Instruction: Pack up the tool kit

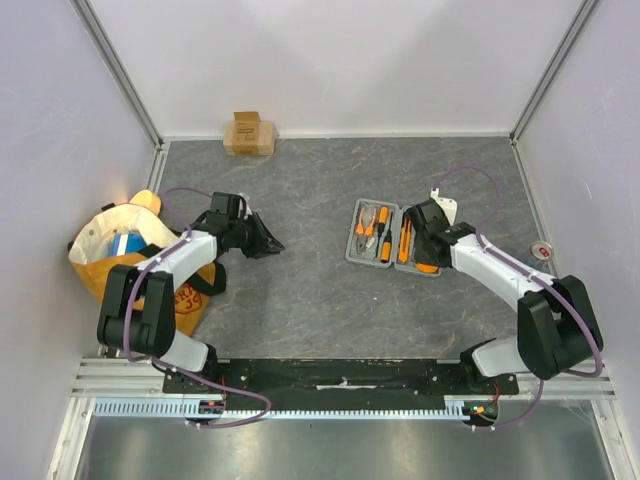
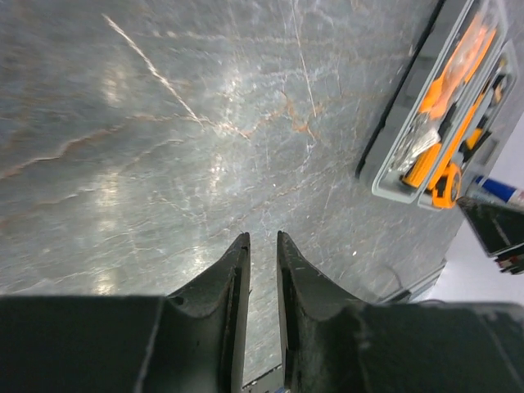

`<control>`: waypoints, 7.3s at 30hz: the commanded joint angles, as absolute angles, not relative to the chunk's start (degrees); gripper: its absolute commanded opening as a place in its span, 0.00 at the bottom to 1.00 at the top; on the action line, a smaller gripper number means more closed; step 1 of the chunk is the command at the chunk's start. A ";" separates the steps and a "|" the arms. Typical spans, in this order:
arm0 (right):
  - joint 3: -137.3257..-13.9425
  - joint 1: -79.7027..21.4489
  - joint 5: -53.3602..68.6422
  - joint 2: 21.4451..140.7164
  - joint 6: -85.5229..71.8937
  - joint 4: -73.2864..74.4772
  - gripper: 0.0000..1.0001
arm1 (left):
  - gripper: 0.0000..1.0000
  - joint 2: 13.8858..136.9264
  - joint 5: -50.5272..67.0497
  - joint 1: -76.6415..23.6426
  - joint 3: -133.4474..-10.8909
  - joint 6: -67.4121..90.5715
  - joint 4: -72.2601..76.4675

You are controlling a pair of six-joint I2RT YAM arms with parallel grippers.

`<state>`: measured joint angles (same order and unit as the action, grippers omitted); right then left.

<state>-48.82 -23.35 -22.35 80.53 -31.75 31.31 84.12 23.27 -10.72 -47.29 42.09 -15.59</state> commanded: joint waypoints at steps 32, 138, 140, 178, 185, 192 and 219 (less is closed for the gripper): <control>-49.48 -22.15 -20.48 86.57 -32.61 29.18 0.26 | 0.53 117.77 24.08 -34.10 -79.45 33.40 -18.81; -54.32 -34.89 -12.48 94.30 -12.83 30.94 0.20 | 0.02 124.10 22.76 -26.81 -93.78 11.69 -46.14; -54.40 -34.89 -12.92 95.71 -13.88 31.38 0.19 | 0.02 124.10 23.38 -26.54 -93.69 11.60 -46.14; -68.47 -35.59 -31.55 95.18 -25.76 45.09 0.78 | 0.02 120.32 27.16 -26.37 -84.03 26.45 -40.52; -66.45 -36.21 -31.03 97.64 -23.64 41.05 0.78 | 0.03 121.20 22.50 -26.54 -83.32 26.63 -42.27; -66.97 -36.21 -31.46 100.28 -23.29 39.64 0.77 | 0.15 121.46 19.78 -26.81 -83.41 26.19 -43.33; -69.52 -35.95 -33.40 104.85 -23.82 38.50 0.77 | 0.33 121.99 18.37 -26.89 -83.67 24.43 -44.03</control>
<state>-67.99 -36.16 -34.26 104.47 -21.54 39.22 120.49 23.70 -26.87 -85.14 25.10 -40.60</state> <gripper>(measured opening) 0.762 0.321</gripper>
